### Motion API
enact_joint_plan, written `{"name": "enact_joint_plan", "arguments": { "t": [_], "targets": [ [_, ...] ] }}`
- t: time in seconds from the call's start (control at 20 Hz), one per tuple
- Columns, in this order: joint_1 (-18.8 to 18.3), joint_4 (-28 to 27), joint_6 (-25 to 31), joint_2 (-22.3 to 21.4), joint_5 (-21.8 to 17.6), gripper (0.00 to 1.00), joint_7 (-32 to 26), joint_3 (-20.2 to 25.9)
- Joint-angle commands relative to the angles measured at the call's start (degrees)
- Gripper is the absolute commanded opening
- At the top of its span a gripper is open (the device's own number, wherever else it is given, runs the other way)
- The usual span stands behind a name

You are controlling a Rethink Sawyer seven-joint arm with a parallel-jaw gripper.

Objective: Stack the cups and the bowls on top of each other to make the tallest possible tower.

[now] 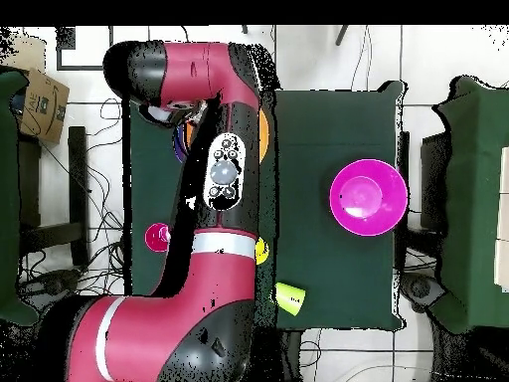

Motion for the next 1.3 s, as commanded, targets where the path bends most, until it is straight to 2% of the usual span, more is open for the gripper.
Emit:
{"name": "enact_joint_plan", "arguments": {
  "t": [0.05, 0.3, 0.5, 1.3],
  "targets": [
    [0.96, 9.53, 3.36, -6.05, 1.44, 0.0, 5.51, 3.48],
    [0.88, 12.59, 5.57, -10.17, 1.57, 0.0, 3.23, 2.92],
    [0.22, 13.5, 5.6, -11.05, 1.5, 0.0, 2.17, 3.24],
    [1.16, 7.16, 2.33, -4.44, -0.12, 0.0, 5.89, 2.84]
  ]
}}
